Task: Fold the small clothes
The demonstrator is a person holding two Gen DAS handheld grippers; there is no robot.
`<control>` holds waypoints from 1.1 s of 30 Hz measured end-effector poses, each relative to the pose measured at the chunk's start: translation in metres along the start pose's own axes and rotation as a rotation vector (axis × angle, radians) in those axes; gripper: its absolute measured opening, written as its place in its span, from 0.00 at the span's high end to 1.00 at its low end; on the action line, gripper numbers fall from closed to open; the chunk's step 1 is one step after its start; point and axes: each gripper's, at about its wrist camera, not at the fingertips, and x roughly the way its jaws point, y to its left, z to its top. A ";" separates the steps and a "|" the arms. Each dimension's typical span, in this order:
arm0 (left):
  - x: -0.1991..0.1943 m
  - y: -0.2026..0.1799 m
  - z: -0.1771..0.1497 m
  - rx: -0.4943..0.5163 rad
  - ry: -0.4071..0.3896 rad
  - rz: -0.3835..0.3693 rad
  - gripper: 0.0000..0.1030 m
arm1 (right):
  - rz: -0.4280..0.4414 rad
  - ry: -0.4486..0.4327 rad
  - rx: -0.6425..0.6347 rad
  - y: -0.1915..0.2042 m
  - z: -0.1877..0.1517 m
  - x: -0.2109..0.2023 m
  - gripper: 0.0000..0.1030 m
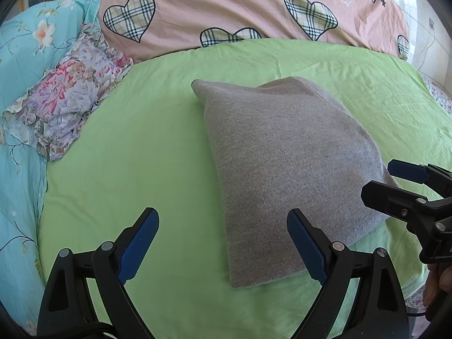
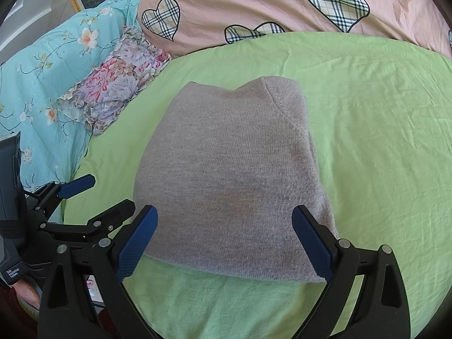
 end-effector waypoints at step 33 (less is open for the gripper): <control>-0.001 -0.003 0.003 0.003 -0.003 0.001 0.10 | 0.001 -0.002 0.001 0.003 0.002 -0.002 0.07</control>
